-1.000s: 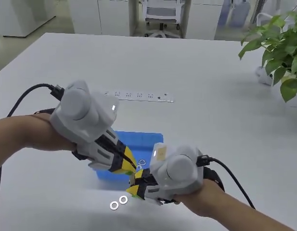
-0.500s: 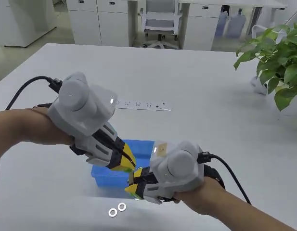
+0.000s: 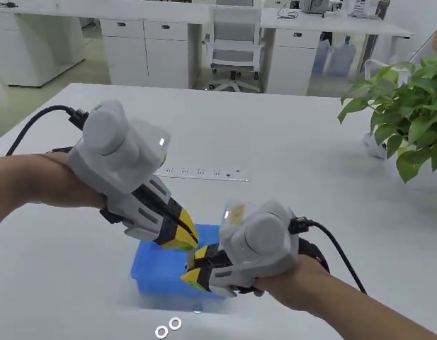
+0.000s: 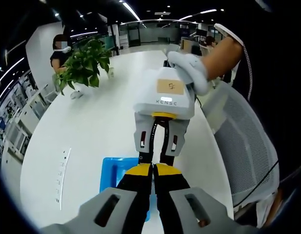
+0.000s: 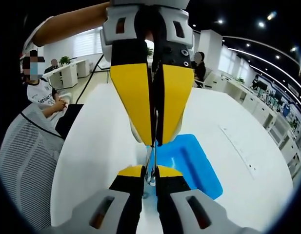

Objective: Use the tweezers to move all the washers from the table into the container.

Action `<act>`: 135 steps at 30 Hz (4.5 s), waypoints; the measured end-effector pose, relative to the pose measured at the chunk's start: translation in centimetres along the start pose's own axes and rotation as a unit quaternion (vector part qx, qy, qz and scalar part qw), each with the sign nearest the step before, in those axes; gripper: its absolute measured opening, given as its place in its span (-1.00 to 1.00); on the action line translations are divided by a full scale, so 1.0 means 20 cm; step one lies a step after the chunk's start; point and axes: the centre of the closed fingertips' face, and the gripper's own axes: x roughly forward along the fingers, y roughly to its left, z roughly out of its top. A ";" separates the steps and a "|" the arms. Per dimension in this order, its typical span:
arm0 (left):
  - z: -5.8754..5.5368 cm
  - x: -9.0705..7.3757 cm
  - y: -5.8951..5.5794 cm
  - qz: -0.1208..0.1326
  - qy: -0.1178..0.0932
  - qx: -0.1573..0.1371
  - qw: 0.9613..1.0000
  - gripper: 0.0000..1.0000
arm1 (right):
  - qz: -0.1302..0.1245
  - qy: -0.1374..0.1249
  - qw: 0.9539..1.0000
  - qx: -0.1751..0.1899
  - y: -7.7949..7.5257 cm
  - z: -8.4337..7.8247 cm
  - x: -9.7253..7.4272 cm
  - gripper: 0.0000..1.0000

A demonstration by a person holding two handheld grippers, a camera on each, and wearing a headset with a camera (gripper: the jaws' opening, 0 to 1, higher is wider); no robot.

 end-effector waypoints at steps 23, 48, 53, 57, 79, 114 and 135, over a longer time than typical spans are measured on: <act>0.01 -0.02 0.17 0.016 0.002 0.009 1.000 -0.90 | -0.011 -0.013 1.000 0.003 -0.19 0.03 0.02 -0.81; -0.18 0.13 0.26 0.013 0.003 -0.025 1.000 -0.89 | 0.013 0.004 1.000 0.023 -0.24 -0.12 0.21 -0.81; -0.21 0.15 0.27 0.013 0.001 -0.032 0.999 -0.89 | 0.016 0.011 0.999 0.028 -0.24 -0.15 0.24 -0.80; -0.24 0.17 0.27 0.012 0.002 -0.035 0.999 -0.89 | 0.020 0.016 0.999 0.033 -0.24 -0.18 0.25 -0.80; -0.24 0.16 0.26 0.013 0.001 -0.033 0.999 -0.89 | 0.021 0.023 0.999 0.036 -0.23 -0.19 0.24 -0.79; -0.07 -0.01 0.12 0.028 0.005 -0.010 1.000 -0.90 | -0.003 -0.003 1.000 0.005 -0.12 0.00 0.07 -0.79; -0.13 -0.01 -0.05 0.018 0.023 -0.013 0.999 -0.89 | 0.008 -0.004 1.000 0.001 0.07 -0.01 0.09 -0.79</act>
